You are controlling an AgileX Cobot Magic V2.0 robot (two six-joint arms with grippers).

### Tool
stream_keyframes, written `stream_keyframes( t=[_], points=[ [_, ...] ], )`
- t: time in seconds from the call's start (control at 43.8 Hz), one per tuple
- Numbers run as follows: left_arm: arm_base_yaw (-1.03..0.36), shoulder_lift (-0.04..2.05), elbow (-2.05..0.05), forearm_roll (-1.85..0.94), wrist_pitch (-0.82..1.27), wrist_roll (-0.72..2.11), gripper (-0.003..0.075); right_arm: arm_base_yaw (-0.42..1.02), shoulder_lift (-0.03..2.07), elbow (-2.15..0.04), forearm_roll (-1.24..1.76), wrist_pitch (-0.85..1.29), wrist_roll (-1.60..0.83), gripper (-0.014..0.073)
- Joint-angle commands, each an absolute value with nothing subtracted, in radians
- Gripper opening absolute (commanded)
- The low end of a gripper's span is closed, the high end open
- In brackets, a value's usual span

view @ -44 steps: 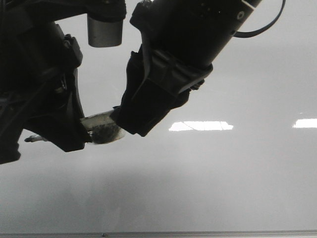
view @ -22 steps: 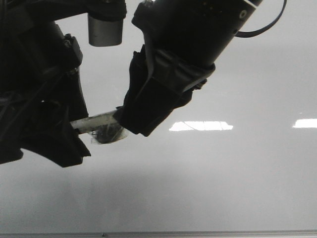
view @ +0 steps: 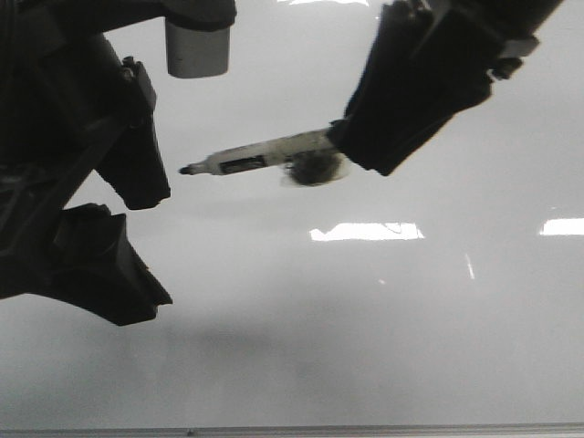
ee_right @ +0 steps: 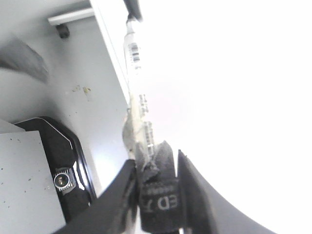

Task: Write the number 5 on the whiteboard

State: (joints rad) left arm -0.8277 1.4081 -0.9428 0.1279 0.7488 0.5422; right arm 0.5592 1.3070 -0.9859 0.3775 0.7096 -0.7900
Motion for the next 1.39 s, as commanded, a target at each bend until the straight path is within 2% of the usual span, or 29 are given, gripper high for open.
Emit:
stream_keyframes(
  t=[0.0,0.114,0.388,0.685,0.868,1.074,1.371],
  points=[
    [-0.834,1.372,-0.974,0.129,0.719,0.529,0.0536,0.493,1.246,-0.979,0.399,0.674,-0.76,-0.0062],
    [-0.834,1.372,-0.974,0.129,0.731,0.529,0.0417,0.398,1.206,-0.942,0.415,0.631,-0.729,-0.0062],
    [-0.834,1.372,-0.974,0.129,0.733,0.529,-0.0013,0.328,1.182,-0.941,0.455,0.614,-0.722,-0.0062],
    [-0.834,1.372,-0.974,0.129,0.733,0.529,-0.002,0.328,1.182,-0.957,0.459,0.556,-0.679,-0.0062],
    [-0.834,1.372,-0.974,0.129,0.733,0.529,-0.002,0.309,1.234,-1.124,0.393,0.534,-0.47,-0.0062],
    [-0.834,1.372,-0.974,0.129,0.733,0.529,-0.002,0.293,1.314,-1.291,0.14,0.532,-0.245,-0.0062],
    [-0.834,1.372,-0.974,0.129,0.733,0.529,-0.002,0.293,1.393,-1.389,0.122,0.547,-0.218,-0.0062]
  ],
)
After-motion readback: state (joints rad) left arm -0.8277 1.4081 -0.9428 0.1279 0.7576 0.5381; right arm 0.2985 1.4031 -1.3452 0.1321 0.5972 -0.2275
